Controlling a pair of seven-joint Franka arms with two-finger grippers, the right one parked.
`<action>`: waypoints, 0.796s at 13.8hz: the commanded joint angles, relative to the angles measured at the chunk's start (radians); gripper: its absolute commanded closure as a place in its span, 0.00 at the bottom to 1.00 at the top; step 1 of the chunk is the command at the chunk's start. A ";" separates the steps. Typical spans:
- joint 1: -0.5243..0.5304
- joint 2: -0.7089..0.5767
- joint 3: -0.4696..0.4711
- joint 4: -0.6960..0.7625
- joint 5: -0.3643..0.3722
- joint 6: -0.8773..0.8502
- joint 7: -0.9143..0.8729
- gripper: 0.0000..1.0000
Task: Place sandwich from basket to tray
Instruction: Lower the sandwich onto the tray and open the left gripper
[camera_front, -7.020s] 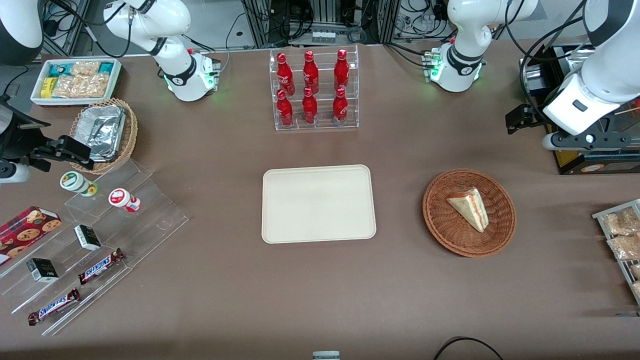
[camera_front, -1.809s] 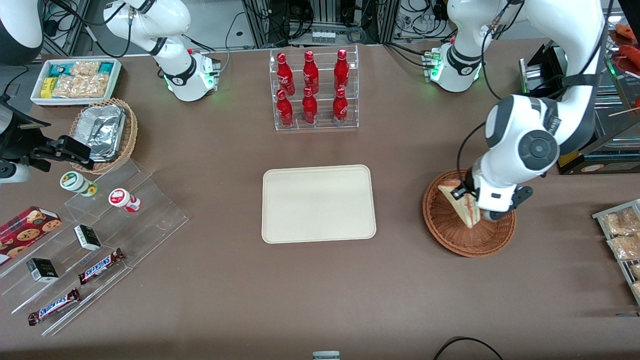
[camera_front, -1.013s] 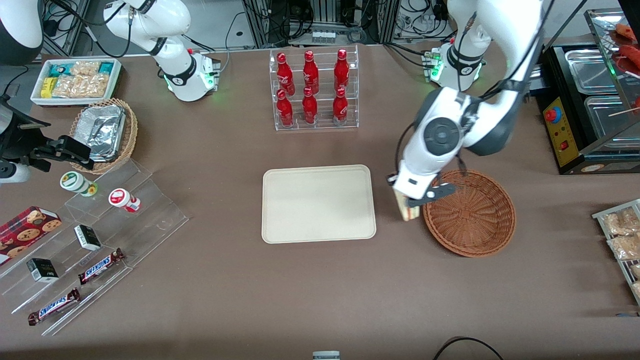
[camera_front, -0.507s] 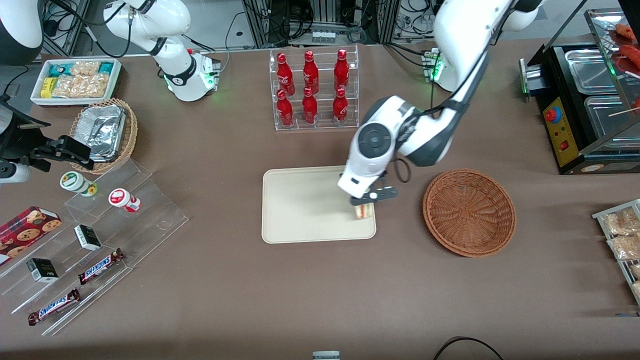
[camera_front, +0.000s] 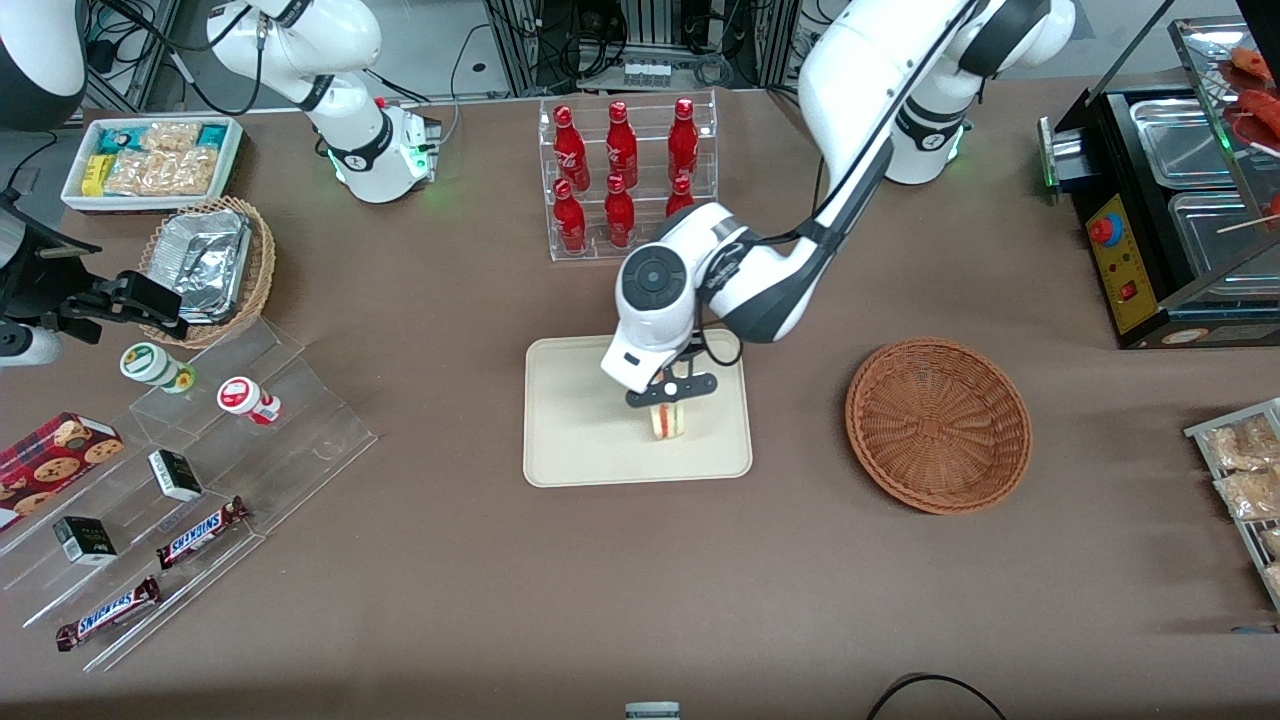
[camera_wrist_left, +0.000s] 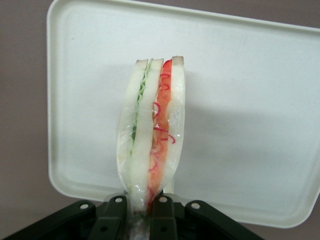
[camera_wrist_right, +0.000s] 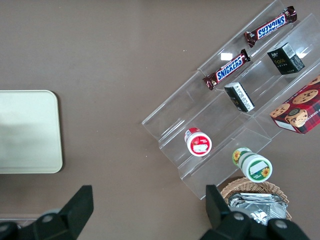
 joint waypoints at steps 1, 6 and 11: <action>-0.032 0.086 0.016 0.118 0.048 -0.017 -0.047 1.00; -0.034 0.109 0.016 0.143 0.062 -0.014 -0.047 1.00; -0.035 0.140 0.016 0.161 0.060 0.002 -0.070 1.00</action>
